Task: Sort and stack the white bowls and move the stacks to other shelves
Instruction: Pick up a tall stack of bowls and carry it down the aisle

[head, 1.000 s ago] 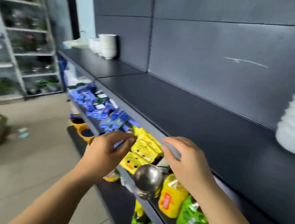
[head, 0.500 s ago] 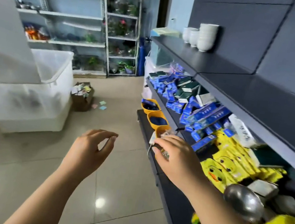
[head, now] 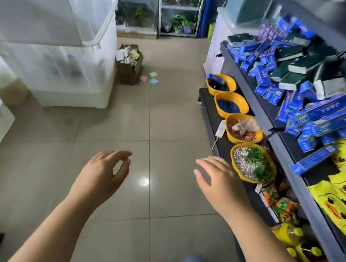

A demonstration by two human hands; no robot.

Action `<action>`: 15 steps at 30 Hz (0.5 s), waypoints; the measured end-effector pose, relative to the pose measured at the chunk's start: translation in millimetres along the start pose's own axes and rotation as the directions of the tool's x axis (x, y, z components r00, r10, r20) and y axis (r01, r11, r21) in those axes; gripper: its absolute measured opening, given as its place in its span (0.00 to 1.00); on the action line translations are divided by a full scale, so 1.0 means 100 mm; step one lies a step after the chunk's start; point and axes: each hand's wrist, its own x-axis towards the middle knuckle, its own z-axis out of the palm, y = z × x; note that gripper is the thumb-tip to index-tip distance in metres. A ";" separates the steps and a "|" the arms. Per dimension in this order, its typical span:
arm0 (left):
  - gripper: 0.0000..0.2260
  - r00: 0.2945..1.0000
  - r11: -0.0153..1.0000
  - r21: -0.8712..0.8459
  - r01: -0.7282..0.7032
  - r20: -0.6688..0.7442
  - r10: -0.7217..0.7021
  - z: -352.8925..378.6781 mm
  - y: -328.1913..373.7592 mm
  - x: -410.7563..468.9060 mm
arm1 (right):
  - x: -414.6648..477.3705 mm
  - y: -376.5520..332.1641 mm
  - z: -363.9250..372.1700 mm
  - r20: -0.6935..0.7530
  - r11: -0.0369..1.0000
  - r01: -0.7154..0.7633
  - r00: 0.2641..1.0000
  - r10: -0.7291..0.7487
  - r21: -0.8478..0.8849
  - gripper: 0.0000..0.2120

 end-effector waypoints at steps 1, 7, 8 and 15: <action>0.10 0.999 1.000 0.000 0.031 0.022 -0.031 0.04 -0.07 0.03 | 0.04 0.01 0.08 0.009 1.000 -0.012 1.000 0.012 -0.004 0.17; 0.12 0.969 0.978 0.014 0.207 0.132 -0.207 0.35 -0.42 0.38 | 0.29 0.22 0.60 0.173 0.997 -0.074 0.982 0.073 0.002 0.10; 0.12 0.962 0.973 0.021 0.229 0.145 -0.230 0.40 -0.47 0.48 | 0.37 0.29 0.69 0.209 0.996 -0.085 0.975 0.081 0.009 0.10; 0.11 0.930 0.943 0.078 0.325 0.156 -0.333 0.71 -0.64 1.63 | 1.38 0.96 1.25 0.375 0.985 -0.156 0.919 0.119 0.070 0.12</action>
